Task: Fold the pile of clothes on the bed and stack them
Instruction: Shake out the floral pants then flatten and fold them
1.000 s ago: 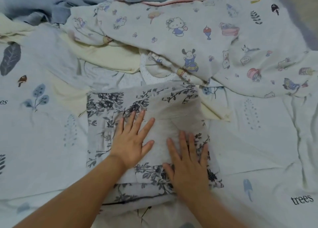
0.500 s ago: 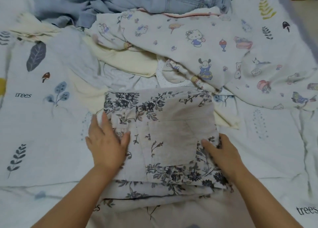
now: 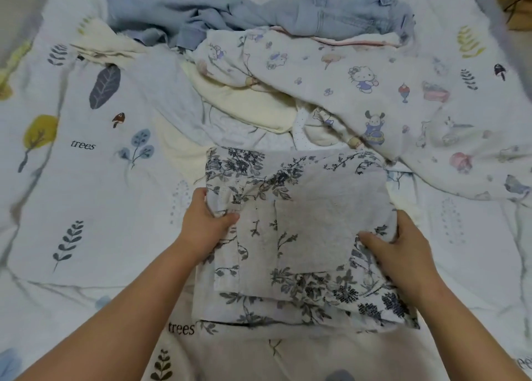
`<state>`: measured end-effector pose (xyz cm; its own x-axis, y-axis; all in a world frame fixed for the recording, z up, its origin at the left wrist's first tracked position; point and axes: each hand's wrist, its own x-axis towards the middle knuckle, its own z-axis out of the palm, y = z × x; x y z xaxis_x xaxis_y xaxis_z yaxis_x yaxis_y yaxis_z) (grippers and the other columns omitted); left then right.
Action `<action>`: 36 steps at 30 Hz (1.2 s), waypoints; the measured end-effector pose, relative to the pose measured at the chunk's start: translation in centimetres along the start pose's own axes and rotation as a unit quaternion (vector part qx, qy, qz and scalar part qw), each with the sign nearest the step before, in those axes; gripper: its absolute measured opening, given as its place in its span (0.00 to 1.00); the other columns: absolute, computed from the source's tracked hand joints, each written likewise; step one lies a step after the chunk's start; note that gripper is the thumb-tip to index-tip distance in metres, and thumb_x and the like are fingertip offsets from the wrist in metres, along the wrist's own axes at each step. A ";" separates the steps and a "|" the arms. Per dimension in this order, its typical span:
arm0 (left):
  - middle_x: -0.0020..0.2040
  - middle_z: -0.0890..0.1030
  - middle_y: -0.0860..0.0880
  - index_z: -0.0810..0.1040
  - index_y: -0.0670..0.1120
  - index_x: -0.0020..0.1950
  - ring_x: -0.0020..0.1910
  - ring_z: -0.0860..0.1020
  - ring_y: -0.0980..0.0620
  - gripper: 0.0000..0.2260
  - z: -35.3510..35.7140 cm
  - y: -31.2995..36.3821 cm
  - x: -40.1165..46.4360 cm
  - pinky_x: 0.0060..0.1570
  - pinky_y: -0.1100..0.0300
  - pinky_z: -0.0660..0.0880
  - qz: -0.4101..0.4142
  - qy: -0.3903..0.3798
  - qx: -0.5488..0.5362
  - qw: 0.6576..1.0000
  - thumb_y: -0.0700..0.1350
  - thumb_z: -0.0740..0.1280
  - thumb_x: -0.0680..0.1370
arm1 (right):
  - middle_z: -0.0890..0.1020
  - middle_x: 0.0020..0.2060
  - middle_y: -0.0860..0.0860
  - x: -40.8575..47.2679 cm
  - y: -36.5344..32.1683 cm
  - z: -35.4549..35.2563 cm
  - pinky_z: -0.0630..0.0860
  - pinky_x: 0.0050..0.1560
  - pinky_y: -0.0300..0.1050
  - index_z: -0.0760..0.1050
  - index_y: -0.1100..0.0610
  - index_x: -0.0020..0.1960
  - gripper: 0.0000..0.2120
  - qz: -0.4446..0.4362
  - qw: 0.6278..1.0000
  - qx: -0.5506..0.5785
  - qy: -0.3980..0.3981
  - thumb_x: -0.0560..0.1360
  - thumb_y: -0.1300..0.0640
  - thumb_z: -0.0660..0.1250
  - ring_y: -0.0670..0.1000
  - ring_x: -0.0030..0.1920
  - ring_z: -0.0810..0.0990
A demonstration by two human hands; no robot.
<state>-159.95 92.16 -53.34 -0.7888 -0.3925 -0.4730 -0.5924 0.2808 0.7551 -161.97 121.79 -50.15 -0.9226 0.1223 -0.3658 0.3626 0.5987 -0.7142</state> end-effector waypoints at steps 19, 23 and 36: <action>0.54 0.78 0.47 0.66 0.47 0.59 0.51 0.77 0.45 0.23 -16.4 0.0 -9.9 0.53 0.53 0.73 -0.066 0.209 -0.121 0.968 0.39 0.74 0.70 | 0.80 0.39 0.44 -3.0 -18.4 5.1 0.71 0.34 0.40 0.70 0.49 0.49 0.10 -0.196 0.964 -0.065 -0.167 0.71 0.55 0.71 0.45 0.37 0.78; 0.61 0.76 0.45 0.63 0.43 0.69 0.56 0.77 0.43 0.31 -20.5 -1.7 -11.3 0.59 0.48 0.73 -0.105 0.267 -0.166 0.944 0.40 0.74 0.70 | 0.76 0.39 0.39 -2.9 -23.7 9.6 0.68 0.34 0.36 0.70 0.51 0.50 0.12 -0.259 0.935 -0.100 -0.220 0.71 0.56 0.71 0.40 0.39 0.75; 0.52 0.77 0.37 0.64 0.42 0.62 0.50 0.78 0.37 0.25 -31.9 -10.8 -9.1 0.49 0.41 0.75 -0.200 0.439 -0.233 0.844 0.43 0.73 0.72 | 0.78 0.47 0.49 -3.6 -39.8 31.0 0.72 0.45 0.44 0.72 0.53 0.58 0.19 -0.404 0.818 -0.204 -0.355 0.70 0.53 0.72 0.51 0.46 0.76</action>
<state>-141.14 64.76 -42.72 0.0063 -0.9296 -0.3685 -0.4926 -0.3236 0.8078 -169.02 72.96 -38.94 -0.4777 -0.8477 -0.2306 -0.5354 0.4890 -0.6886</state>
